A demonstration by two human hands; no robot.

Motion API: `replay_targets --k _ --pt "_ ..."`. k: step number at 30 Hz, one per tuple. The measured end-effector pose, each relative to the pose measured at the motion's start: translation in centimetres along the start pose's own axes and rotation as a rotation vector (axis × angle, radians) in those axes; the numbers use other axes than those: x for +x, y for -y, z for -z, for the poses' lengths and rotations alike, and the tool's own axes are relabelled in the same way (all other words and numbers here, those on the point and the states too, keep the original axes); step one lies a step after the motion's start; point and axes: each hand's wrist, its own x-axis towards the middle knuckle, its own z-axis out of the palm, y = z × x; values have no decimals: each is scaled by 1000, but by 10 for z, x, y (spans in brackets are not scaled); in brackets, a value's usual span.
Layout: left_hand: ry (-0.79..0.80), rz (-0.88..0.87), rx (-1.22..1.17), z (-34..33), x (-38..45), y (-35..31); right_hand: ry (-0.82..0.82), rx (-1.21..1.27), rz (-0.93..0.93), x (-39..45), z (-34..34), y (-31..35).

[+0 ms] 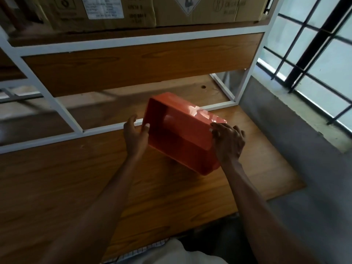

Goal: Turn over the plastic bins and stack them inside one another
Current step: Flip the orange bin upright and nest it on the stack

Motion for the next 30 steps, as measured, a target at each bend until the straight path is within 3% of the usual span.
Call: replay_targets --k 3,6,11,14,17,21,26,30 --pt "73 221 -13 2 -28 28 -26 30 -96 7 1 0" --pt "305 402 -34 -2 -53 35 2 10 -206 11 7 -3" --pt "498 286 -147 -10 -61 30 257 114 -447 -3 6 -12" --pt "447 281 -134 -8 -58 28 402 218 -598 -26 -6 -23" --pt "378 310 -80 -5 -57 39 440 302 -701 -50 -15 -30" --pt "362 349 -75 -6 -58 50 465 347 -688 -62 -18 -34" --pt "350 381 -72 -3 -55 48 611 448 -670 -52 -17 -38" --pt "360 376 -70 -2 -50 37 609 557 -585 -28 -18 -32"
